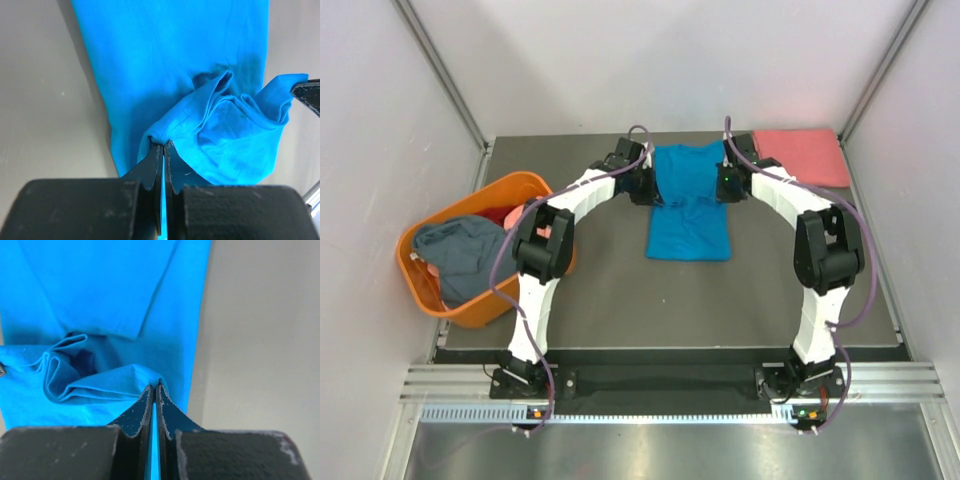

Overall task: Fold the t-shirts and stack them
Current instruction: Fold the tshirt

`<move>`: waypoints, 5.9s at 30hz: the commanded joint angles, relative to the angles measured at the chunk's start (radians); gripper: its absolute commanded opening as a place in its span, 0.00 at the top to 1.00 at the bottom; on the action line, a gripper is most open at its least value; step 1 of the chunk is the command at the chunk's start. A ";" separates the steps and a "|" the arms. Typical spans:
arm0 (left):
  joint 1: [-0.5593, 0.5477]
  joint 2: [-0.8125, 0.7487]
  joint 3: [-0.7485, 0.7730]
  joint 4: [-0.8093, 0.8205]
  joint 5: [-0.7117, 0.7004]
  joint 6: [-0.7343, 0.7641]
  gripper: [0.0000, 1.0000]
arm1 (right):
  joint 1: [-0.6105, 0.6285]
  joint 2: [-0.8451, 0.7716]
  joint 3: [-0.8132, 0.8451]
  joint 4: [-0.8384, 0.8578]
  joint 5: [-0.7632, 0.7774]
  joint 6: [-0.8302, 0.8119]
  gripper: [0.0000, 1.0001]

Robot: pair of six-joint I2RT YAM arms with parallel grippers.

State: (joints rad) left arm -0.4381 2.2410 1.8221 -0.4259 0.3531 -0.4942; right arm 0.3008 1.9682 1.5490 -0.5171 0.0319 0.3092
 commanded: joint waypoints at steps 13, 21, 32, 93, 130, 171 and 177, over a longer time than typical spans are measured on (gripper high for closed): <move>0.030 0.060 0.114 -0.004 -0.129 0.006 1.00 | -0.061 0.110 0.106 0.005 -0.024 -0.041 1.00; 0.042 0.085 0.141 -0.002 -0.079 0.016 0.84 | -0.074 0.133 0.147 0.006 -0.026 -0.044 0.94; 0.055 -0.120 0.070 -0.174 -0.303 0.079 0.69 | -0.101 0.034 0.191 -0.133 -0.095 -0.021 0.66; -0.143 -0.494 -0.560 -0.217 -0.105 0.040 0.80 | -0.098 -0.641 -0.733 -0.012 -0.173 0.038 0.71; -0.077 0.042 -0.044 -0.135 -0.103 0.126 0.82 | -0.160 -0.038 -0.331 0.310 -0.283 0.071 0.99; -0.142 -0.609 -0.902 0.153 0.104 -0.090 0.63 | -0.170 -0.621 -0.958 0.195 -0.425 0.139 0.53; -0.152 -0.555 -0.912 0.170 0.073 -0.103 0.66 | -0.170 -0.620 -0.978 0.219 -0.431 0.140 0.59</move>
State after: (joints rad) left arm -0.5865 1.6585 0.9215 -0.3202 0.4362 -0.5800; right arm 0.1413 1.3544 0.5884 -0.3313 -0.3958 0.4522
